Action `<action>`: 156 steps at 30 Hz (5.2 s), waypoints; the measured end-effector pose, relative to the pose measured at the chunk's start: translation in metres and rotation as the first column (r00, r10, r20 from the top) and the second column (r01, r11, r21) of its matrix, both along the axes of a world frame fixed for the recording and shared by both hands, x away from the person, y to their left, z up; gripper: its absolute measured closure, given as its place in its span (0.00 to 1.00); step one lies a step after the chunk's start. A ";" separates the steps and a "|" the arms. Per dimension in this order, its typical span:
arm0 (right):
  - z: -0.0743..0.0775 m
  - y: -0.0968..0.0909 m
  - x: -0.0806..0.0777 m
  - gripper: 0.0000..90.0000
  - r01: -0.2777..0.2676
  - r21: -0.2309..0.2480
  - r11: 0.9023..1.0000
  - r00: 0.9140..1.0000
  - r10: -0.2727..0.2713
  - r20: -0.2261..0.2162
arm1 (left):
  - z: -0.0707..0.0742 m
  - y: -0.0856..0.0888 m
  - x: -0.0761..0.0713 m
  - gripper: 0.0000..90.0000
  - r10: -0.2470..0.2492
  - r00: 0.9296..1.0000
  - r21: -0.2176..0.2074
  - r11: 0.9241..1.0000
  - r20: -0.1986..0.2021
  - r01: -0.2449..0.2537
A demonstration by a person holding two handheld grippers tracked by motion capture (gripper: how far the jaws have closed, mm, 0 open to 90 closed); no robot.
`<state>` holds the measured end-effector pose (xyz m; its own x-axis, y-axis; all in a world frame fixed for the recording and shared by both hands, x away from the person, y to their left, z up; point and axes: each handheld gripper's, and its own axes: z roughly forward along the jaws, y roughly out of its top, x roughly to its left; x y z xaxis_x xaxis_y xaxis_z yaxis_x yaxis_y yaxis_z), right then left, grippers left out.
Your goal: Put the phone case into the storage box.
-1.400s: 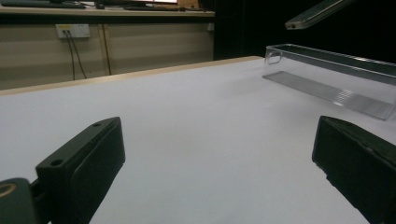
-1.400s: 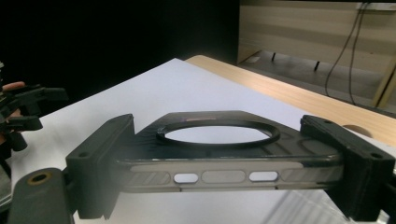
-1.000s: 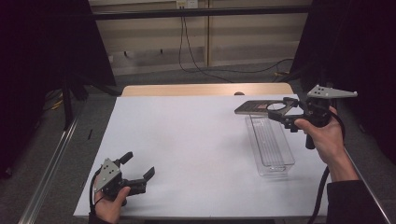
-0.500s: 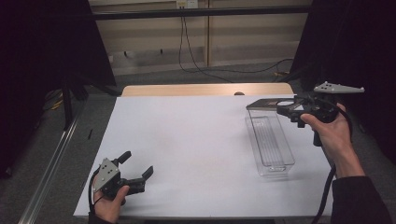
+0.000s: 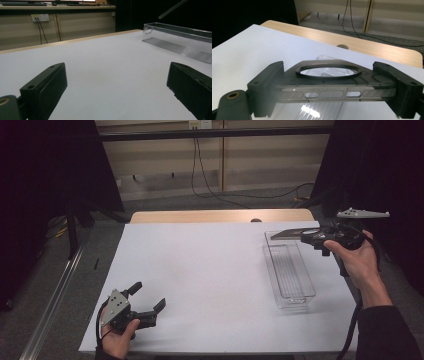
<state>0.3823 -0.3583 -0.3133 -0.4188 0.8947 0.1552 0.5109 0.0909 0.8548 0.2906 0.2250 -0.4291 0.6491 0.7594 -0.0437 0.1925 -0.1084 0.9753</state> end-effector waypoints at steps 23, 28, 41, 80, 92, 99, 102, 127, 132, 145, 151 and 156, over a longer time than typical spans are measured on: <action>-0.019 0.010 0.015 0.13 0.042 -0.071 0.997 0.996 -0.047 -0.073 | 0.001 -0.001 0.000 0.03 -0.012 1.000 -0.001 1.000 0.010 0.012; -0.025 0.011 0.017 0.13 0.051 -0.081 0.995 0.994 -0.058 -0.088 | 0.000 -0.001 0.001 0.03 -0.008 1.000 -0.003 1.000 0.006 0.008; -0.033 0.022 0.022 0.13 0.067 -0.096 0.993 0.992 -0.077 -0.100 | 0.000 -0.002 0.001 0.03 -0.008 1.000 -0.002 1.000 0.005 0.008; -0.048 0.051 0.042 0.13 0.200 -0.163 0.966 0.962 -0.225 -0.153 | 0.000 -0.004 0.001 0.03 -0.018 1.000 0.004 1.000 0.006 0.018; -0.047 0.059 0.051 0.13 0.248 -0.173 0.953 0.951 -0.273 -0.144 | -0.001 -0.004 0.002 0.03 -0.025 1.000 0.008 1.000 0.002 0.025; -0.047 0.062 0.057 0.13 0.260 -0.175 0.950 0.953 -0.281 -0.109 | -0.001 -0.004 0.003 0.03 -0.029 1.000 0.011 1.000 -0.003 0.029; -0.047 0.062 0.058 0.13 0.265 -0.172 0.949 0.954 -0.284 -0.096 | -0.001 -0.005 0.003 0.03 -0.031 1.000 0.008 0.999 -0.002 0.031; -0.048 0.075 0.075 0.13 0.312 -0.195 0.930 0.945 -0.324 -0.034 | -0.002 -0.009 0.009 0.03 -0.053 0.999 0.005 0.999 -0.005 0.053; -0.050 0.079 0.079 0.13 0.334 -0.203 0.920 0.939 -0.344 -0.014 | -0.002 -0.008 0.009 0.03 -0.054 0.999 0.012 0.998 -0.003 0.054; -0.054 0.081 0.084 0.13 0.362 -0.198 0.911 0.930 -0.366 0.016 | -0.002 -0.009 0.008 0.03 -0.052 0.999 0.012 0.999 -0.008 0.052; -0.055 0.081 0.088 0.13 0.370 -0.191 0.909 0.928 -0.373 0.024 | -0.003 -0.009 0.009 0.03 -0.053 0.999 0.017 0.998 -0.011 0.053; -0.055 0.085 0.093 0.13 0.373 -0.208 0.904 0.927 -0.375 0.031 | -0.003 -0.008 0.009 0.03 -0.054 0.998 0.014 0.998 -0.011 0.054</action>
